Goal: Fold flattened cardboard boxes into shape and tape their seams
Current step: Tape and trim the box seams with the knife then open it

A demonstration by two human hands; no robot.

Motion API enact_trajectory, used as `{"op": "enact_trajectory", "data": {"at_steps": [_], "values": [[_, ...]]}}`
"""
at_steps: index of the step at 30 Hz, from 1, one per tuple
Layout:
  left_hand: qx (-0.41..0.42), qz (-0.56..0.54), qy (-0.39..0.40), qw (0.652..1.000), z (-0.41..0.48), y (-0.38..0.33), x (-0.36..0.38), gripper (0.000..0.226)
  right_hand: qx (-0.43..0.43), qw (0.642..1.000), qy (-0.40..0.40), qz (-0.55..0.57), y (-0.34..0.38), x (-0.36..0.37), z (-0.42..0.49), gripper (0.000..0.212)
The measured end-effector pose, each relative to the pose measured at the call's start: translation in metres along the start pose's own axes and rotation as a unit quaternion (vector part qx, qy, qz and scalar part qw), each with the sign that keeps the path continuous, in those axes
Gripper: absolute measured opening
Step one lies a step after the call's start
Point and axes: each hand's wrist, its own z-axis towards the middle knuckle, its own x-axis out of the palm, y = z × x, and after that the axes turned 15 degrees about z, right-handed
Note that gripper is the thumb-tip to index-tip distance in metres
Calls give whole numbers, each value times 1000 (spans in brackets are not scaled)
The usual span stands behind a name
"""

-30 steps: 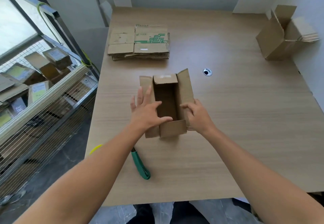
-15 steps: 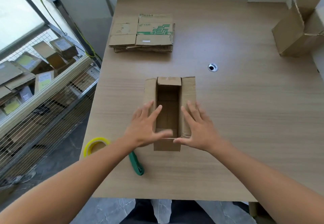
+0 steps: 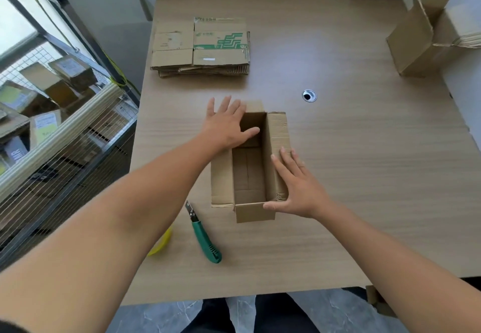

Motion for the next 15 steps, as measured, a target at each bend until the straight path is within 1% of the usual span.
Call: {"op": "enact_trajectory", "data": {"at_steps": [1,2,3,4,6,7,8,9,11,13,15], "values": [[-28,-8,-35,999,-9,-1,-2,85,4,1000,-5,-2,1,-1,-1,125],[-65,-48,-68,994,-24,-5,0,82,7,1000,-14,-2,1,-2,-2,124],[-99,-118,-88,984,-44,-13,6,82,11,1000,-23,0,0,-3,-3,123],[-123,-209,-85,966,-67,-23,14,85,16,999,-34,2,0,-4,-5,120],[-139,-389,-35,910,-106,-43,29,89,26,998,-59,-8,-2,-5,-8,111],[-144,-454,-21,879,-113,-50,35,86,30,997,-71,-15,-5,-6,-12,107],[-147,-493,-25,857,-111,-56,38,81,32,996,-84,-13,-9,-8,-16,102],[-144,-512,-34,846,-103,-62,36,77,35,995,-98,3,-15,-13,-22,97],[-119,-523,-37,843,-76,-82,23,74,43,989,-139,41,-33,-33,-35,86],[-101,-527,-25,844,-42,-110,5,77,55,972,-221,55,-62,-63,-48,75],[-85,-525,-10,847,-7,-149,-12,80,102,947,-299,53,-104,-100,-62,64]]}}
